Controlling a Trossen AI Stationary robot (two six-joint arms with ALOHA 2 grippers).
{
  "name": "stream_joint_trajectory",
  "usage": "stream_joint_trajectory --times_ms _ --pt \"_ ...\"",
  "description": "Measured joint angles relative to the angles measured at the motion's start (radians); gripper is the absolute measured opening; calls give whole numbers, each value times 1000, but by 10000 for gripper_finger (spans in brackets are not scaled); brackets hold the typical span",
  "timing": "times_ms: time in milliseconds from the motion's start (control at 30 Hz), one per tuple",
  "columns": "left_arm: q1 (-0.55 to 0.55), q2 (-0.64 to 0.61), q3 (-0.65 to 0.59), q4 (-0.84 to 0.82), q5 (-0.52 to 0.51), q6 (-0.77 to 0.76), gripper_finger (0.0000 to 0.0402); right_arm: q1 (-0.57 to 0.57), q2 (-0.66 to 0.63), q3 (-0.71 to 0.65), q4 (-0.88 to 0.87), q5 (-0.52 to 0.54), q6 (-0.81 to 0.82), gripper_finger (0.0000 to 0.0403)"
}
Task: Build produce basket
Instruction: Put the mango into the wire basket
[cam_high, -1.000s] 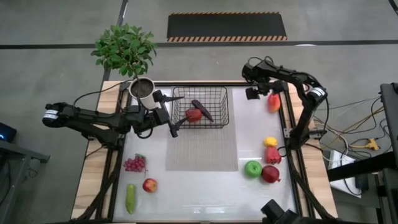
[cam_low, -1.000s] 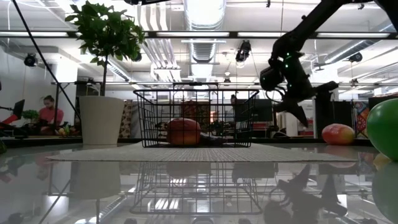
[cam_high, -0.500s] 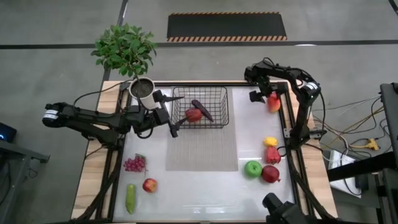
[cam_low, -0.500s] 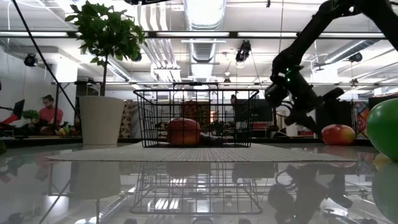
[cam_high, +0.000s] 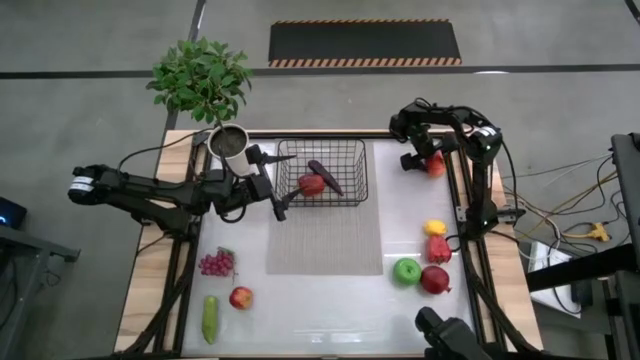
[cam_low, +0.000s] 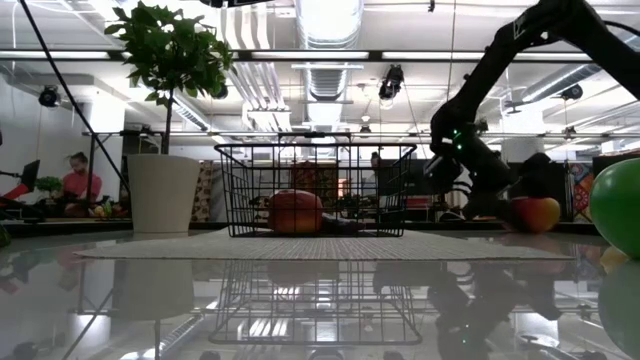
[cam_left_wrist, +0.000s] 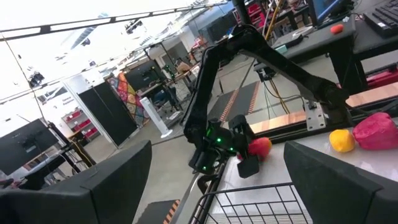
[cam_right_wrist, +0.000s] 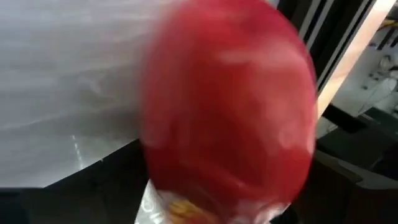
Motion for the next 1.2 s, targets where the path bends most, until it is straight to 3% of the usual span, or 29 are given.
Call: stream_joint_trajectory --times_ms 200,400,633,1200 --pt "2 0 0 0 0 0 348 -1 -7 -1 3 -2 6 234" --pt "2 0 0 0 0 0 348 4 -66 0 12 -1 -4 236" --pt "2 0 0 0 1 -2 348 70 -224 0 45 0 -54 248" --pt "3 37 -1 -3 138 -66 348 543 -683 -29 373 -9 -198 240"
